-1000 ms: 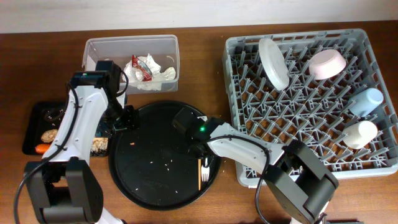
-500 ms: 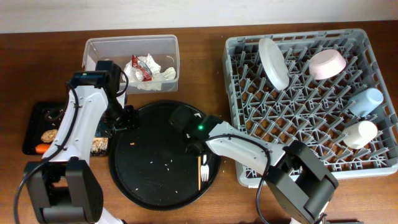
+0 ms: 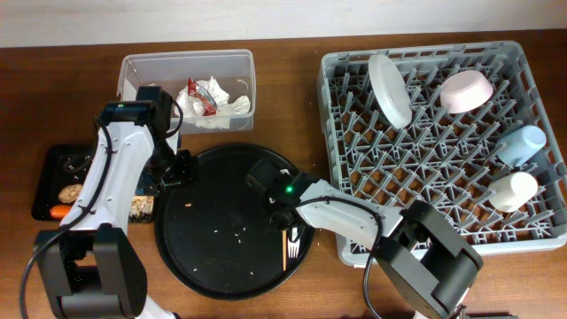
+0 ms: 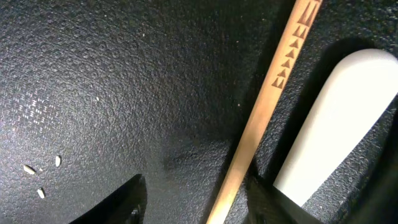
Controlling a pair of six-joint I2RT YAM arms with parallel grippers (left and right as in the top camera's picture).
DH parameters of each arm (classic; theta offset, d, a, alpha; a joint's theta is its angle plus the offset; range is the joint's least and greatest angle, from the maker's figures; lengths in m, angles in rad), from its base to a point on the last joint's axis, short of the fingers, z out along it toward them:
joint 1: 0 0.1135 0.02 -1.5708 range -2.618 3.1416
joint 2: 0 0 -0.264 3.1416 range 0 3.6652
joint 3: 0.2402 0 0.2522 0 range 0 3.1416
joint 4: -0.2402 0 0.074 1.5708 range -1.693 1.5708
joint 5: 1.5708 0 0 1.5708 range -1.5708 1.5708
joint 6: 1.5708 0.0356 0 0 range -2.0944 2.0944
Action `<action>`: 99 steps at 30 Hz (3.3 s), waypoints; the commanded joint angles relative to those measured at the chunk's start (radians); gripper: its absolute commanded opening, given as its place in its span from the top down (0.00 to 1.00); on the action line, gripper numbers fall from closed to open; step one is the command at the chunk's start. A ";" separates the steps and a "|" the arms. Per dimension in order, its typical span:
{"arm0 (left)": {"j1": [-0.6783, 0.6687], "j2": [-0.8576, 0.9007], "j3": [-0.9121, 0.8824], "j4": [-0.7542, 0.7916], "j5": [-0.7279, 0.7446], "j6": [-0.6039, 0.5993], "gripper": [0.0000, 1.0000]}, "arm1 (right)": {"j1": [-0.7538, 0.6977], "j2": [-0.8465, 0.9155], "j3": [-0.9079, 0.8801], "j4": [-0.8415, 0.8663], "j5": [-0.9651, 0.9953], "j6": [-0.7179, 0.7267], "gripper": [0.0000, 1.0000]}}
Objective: Sort waste into correct bins and load items into the dishwasher rack
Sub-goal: 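Grasp the wooden chopstick on the round tray with the right gripper, then place the chopstick upright in the rack with the right gripper, then grasp the white plastic fork on the round tray with the right gripper, then place the white fork upright in the rack with the right gripper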
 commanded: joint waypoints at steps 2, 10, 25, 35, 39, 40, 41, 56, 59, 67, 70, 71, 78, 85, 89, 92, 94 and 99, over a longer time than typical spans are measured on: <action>-0.001 -0.027 0.002 0.001 -0.006 0.001 0.21 | 0.005 0.006 -0.021 0.021 0.070 0.013 0.71; -0.001 -0.027 0.002 0.001 -0.006 0.001 0.21 | 0.006 0.007 -0.022 -0.044 0.089 0.014 0.80; -0.001 -0.027 0.002 -0.001 -0.006 0.001 0.21 | -0.019 -0.039 0.202 -0.187 0.049 0.010 0.96; -0.001 -0.027 0.002 -0.001 -0.006 0.001 0.21 | -0.485 -0.269 0.254 -0.502 0.115 -0.359 0.96; -0.001 -0.027 0.002 -0.002 -0.006 0.001 0.21 | -0.534 -0.269 0.106 -0.427 0.165 -0.373 0.96; -0.001 -0.027 0.002 -0.002 -0.006 0.001 0.21 | -0.546 -0.269 0.074 -0.401 0.164 -0.373 0.96; -0.001 -0.027 0.002 -0.002 -0.006 0.001 0.21 | -0.559 -0.268 0.044 -0.379 0.167 -0.373 0.96; -0.001 -0.027 0.002 0.000 -0.006 0.001 0.21 | -0.351 -0.364 0.181 -0.391 -0.077 -0.368 0.53; -0.001 -0.027 0.002 -0.001 -0.006 0.001 0.21 | -0.167 -0.184 0.180 -0.396 -0.070 -0.271 0.51; -0.001 -0.027 0.002 -0.001 -0.006 0.001 0.21 | -0.070 0.068 0.078 -0.387 -0.122 -0.090 0.50; -0.001 -0.027 0.002 -0.001 -0.006 0.001 0.21 | -0.032 0.068 0.027 -0.342 -0.160 -0.072 0.50; -0.001 -0.027 0.002 -0.001 -0.006 0.001 0.21 | -0.011 0.068 0.027 -0.342 -0.160 -0.056 0.50; -0.001 -0.027 0.002 -0.001 -0.006 0.001 0.21 | -0.014 0.067 0.035 -0.351 -0.145 -0.039 0.73; -0.001 -0.027 0.002 -0.001 -0.006 0.001 0.21 | -0.042 0.004 0.070 -0.360 -0.089 -0.042 0.92; -0.001 -0.027 0.002 -0.001 -0.006 0.001 0.21 | -0.042 0.002 0.142 -0.432 -0.008 -0.042 0.96; -0.001 -0.027 0.002 -0.002 -0.006 0.001 0.21 | -0.055 -0.050 0.213 -0.461 0.045 -0.042 0.96; -0.001 -0.027 0.002 -0.002 -0.006 0.001 0.21 | -0.108 -0.158 0.232 -0.471 0.092 -0.049 0.96; -0.001 -0.027 0.002 -0.002 -0.006 0.001 0.21 | -0.309 -0.389 0.235 -0.506 0.093 -0.388 0.96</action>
